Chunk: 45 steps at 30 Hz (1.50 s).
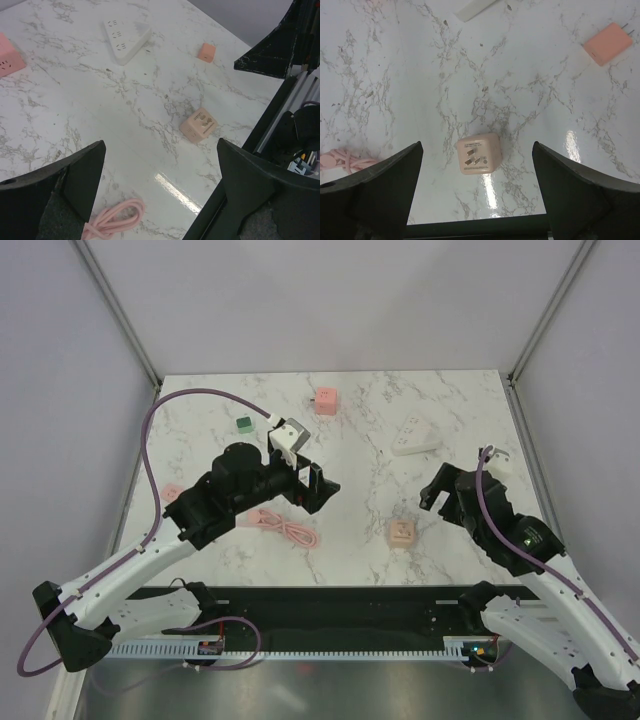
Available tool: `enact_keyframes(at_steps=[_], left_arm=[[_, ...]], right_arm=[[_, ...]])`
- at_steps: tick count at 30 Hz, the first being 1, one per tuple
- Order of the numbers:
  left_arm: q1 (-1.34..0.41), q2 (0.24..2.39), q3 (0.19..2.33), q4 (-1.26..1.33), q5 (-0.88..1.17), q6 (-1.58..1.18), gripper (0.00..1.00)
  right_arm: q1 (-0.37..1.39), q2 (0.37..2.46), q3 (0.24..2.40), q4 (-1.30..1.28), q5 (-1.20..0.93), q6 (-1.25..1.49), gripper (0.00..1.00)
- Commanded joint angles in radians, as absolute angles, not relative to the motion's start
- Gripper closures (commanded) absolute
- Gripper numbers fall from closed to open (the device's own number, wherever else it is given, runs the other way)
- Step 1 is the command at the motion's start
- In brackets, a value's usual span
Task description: Insert the plug
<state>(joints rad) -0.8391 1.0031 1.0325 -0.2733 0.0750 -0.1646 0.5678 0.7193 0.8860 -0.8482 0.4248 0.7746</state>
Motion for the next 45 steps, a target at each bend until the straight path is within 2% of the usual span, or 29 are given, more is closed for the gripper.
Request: enact_keyframes(at_steps=[1, 5, 11, 15, 21, 27, 31, 42, 45], left_arm=[[-0.838, 1.006, 1.028, -0.229, 0.031, -0.189, 0.00], [-0.838, 1.067, 1.038, -0.288, -0.083, -0.290, 0.02], [-0.845, 1.178, 1.085, -0.390, -0.011, -0.478, 0.10], [-0.929, 1.329, 1.118, -0.413, -0.088, -0.534, 0.09], [-1.072, 1.555, 1.316, -0.499, -0.156, -0.563, 0.01], [-1.163, 1.756, 1.472, -0.554, -0.238, -0.626, 0.00], [-1.196, 1.871, 1.607, -0.612, -0.282, -0.667, 0.06], [-1.229, 2.080, 1.805, -0.684, -0.342, -0.683, 0.07], [-1.230, 2.143, 1.853, -0.719, -0.368, -0.678, 0.11]], right_arm=[[0.572, 0.701, 0.919, -0.857, 0.448, 0.799, 0.02], [0.574, 0.701, 0.908, -0.885, 0.459, 0.844, 0.02], [0.572, 0.710, 0.945, -0.995, 0.552, 0.951, 0.02], [0.574, 0.700, 1.003, -1.017, 0.554, 0.945, 0.02], [0.572, 0.620, 1.074, -1.022, 0.557, 0.897, 0.02], [0.572, 0.474, 1.083, -1.003, 0.566, 0.916, 0.02], [0.574, 0.401, 1.086, -0.996, 0.574, 0.911, 0.02], [0.574, 0.293, 1.065, -0.973, 0.543, 0.868, 0.02], [0.572, 0.290, 1.058, -0.971, 0.528, 0.864, 0.02]])
